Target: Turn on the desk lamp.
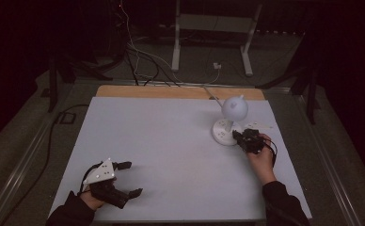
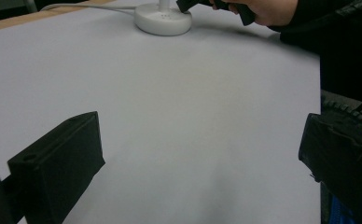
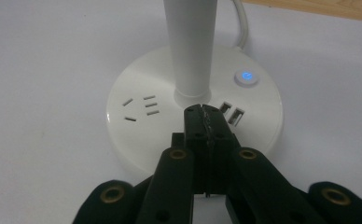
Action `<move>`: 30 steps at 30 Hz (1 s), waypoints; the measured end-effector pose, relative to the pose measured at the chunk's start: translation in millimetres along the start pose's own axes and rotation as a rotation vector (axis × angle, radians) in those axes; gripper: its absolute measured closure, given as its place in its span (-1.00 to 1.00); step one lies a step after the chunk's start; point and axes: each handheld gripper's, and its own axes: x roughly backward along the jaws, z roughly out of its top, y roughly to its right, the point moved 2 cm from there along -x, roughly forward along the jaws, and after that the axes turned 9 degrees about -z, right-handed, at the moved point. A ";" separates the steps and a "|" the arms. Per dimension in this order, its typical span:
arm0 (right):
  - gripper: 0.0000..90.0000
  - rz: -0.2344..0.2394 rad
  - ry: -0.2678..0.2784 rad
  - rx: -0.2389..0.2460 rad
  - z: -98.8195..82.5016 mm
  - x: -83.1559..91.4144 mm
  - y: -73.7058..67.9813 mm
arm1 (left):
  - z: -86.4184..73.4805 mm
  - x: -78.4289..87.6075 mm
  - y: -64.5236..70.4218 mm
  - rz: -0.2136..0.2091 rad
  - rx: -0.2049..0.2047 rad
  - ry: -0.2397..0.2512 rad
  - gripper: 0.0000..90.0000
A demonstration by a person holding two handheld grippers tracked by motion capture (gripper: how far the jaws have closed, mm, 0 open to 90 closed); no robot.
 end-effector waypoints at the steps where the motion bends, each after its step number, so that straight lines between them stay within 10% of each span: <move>1: 0.99 -0.001 0.001 0.002 0.0 0.0 0.0 | 0.1 0.0 0.0 0.000 0.000 0.001 -0.99; 18: 0.99 -0.003 0.030 0.011 -3.4 0.9 -1.4 | 0.3 0.1 0.0 -0.002 -0.003 0.002 -0.99; 30: 0.39 0.084 0.103 0.025 6.5 15.6 2.3 | 0.5 0.6 0.3 -0.003 -0.004 0.003 -0.99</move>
